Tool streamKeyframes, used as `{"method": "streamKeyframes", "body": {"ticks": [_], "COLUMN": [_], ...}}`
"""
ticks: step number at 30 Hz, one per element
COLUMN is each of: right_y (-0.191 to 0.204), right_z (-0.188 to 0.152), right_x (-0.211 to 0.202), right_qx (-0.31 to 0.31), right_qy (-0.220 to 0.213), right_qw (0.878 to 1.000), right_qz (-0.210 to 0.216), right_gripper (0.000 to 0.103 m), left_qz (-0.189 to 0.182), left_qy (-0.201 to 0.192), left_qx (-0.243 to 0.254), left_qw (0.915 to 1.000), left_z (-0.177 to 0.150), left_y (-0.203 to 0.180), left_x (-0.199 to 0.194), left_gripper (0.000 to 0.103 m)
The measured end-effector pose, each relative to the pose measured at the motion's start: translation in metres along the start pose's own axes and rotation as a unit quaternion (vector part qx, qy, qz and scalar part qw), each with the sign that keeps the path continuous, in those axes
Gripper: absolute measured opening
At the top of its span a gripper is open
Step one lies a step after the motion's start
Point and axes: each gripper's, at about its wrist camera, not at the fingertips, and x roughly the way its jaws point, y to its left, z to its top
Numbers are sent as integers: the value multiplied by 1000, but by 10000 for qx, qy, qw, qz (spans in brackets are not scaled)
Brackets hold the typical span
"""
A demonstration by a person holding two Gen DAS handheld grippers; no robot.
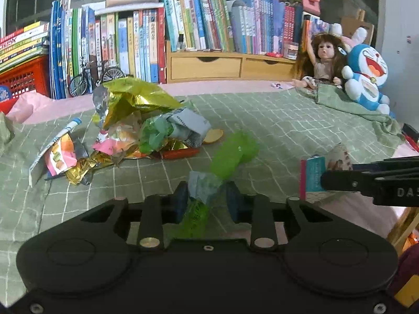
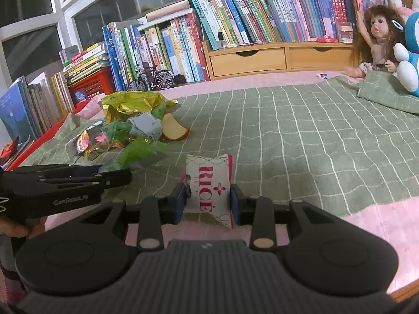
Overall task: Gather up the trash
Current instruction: 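Lower both grippers into the black bin and open them to drop both items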
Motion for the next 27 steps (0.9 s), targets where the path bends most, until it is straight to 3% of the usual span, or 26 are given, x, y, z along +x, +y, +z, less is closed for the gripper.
{"method": "streamKeyframes", "body": {"ticks": [13,27], "right_y": [8,19], "right_z": [-14,-72], "right_x": [-33,-85], "right_qx": [110,545], "right_qy": [5,118], "right_qw": [9999,9983], "right_qz": [126,147], "right_gripper": [39,40], "left_qz": [-194,-364], "left_qy": [-163,26], "left_qx": [60,110], "left_qw": [9997,9993], "left_z": [-17,-83], "left_y": [-19,-46], "left_x": [-58,-118], "left_gripper": [28,28]}}
